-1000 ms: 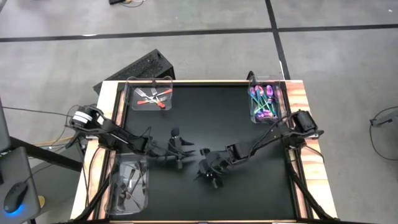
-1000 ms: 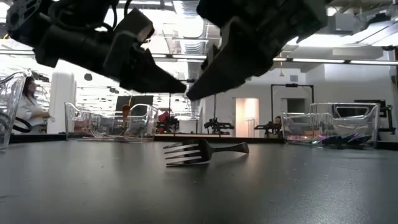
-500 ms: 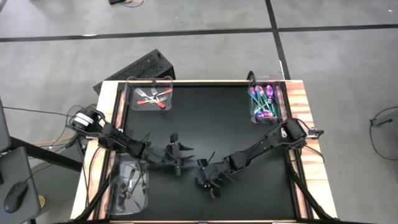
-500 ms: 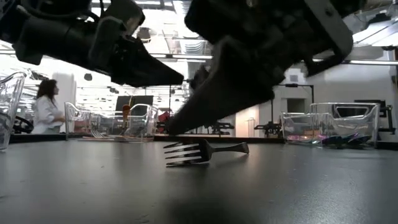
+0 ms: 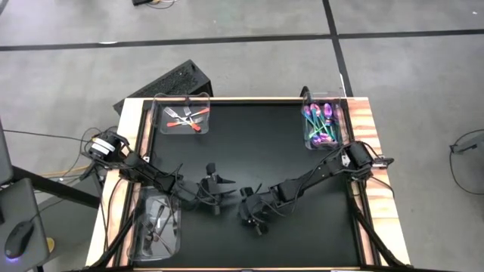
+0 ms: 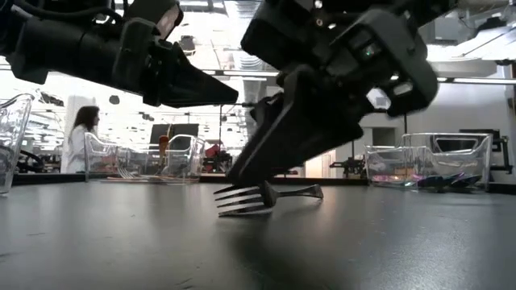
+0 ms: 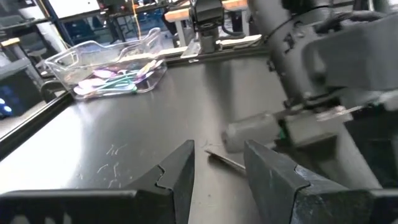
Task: Sort silverware by color (type)
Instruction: Put the black fork into the bottom transparent bin
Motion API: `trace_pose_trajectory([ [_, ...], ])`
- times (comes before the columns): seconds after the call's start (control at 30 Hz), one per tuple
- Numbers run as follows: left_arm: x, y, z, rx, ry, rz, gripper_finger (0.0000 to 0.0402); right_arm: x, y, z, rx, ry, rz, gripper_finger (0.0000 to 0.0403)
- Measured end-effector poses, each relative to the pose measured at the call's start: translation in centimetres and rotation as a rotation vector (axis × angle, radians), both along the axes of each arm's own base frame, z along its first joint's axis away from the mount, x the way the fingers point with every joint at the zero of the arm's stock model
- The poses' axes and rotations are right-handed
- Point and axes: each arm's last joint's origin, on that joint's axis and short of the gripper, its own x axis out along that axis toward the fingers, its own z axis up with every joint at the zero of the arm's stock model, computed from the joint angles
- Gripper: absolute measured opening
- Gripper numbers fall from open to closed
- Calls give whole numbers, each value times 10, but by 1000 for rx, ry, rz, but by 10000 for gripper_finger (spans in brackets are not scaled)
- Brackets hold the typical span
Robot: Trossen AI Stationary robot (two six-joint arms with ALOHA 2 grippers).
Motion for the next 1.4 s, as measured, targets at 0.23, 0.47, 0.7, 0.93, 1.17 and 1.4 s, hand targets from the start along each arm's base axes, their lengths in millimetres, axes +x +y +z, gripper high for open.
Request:
trace_pose_trajectory([
  [0.23,-1,1,-2,11,19,13,128,-2,-12,-5,-54,62,-39,222],
  [0.47,-2,2,-5,14,48,54,128,-4,-21,9,-82,52,-21,201],
  [0.7,-2,3,-7,21,59,82,128,-8,-47,11,-157,145,-83,199],
  [0.93,-3,3,-8,23,69,84,128,-6,-67,-2,-103,239,-86,190],
  [1.17,-3,4,-9,30,76,101,128,-7,-68,-3,-103,254,-126,92],
  [1.4,-3,4,-8,24,70,103,128,-9,-70,-4,-97,291,-235,17],
])
